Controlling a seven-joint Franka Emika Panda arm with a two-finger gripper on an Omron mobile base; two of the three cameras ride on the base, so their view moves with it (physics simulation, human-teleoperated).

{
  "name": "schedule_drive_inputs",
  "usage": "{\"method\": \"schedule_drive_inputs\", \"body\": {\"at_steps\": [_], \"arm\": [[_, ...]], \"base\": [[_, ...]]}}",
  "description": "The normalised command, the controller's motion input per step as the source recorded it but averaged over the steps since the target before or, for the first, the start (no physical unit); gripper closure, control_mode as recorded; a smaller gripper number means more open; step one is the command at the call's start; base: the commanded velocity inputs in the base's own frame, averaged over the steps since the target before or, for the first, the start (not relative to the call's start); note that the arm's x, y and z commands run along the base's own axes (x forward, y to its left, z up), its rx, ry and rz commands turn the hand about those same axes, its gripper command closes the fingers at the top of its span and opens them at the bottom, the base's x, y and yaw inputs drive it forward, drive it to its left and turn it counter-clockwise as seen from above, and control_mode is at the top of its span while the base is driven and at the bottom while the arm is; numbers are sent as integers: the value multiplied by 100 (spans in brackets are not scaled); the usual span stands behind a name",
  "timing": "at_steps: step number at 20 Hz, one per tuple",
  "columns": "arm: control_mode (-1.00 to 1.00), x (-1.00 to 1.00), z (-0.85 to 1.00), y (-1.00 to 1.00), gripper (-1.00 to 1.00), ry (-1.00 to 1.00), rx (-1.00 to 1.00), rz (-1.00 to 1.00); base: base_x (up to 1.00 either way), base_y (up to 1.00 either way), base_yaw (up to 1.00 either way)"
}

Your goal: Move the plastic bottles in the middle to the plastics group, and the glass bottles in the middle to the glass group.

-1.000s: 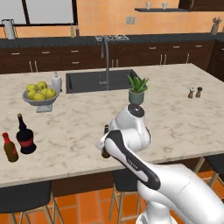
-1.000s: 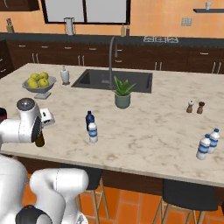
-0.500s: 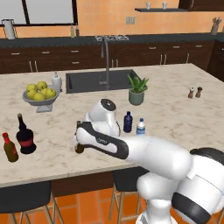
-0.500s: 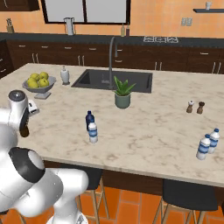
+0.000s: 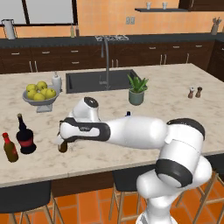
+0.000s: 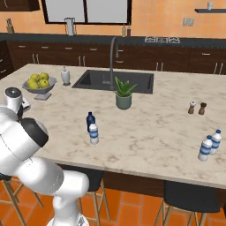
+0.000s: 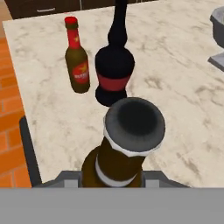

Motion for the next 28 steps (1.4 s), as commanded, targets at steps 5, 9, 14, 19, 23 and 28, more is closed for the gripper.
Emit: {"method": "schedule_drive_inputs", "body": {"at_steps": [5,9,14,19,23,28], "arm": [[-100,3,-1,36,100,0,0,9],[-100,24,-5,35,100,0,0,5],[-100,46,-3,5,100,0,0,1],[-100,35,-4,16,100,0,0,0],[-100,21,-16,26,100,0,0,2],[-100,1,-21,14,100,0,0,3]], "base": [[0,0,0],[0,0,0],[0,0,0],[0,0,0],[0,0,0],[0,0,0]]}}
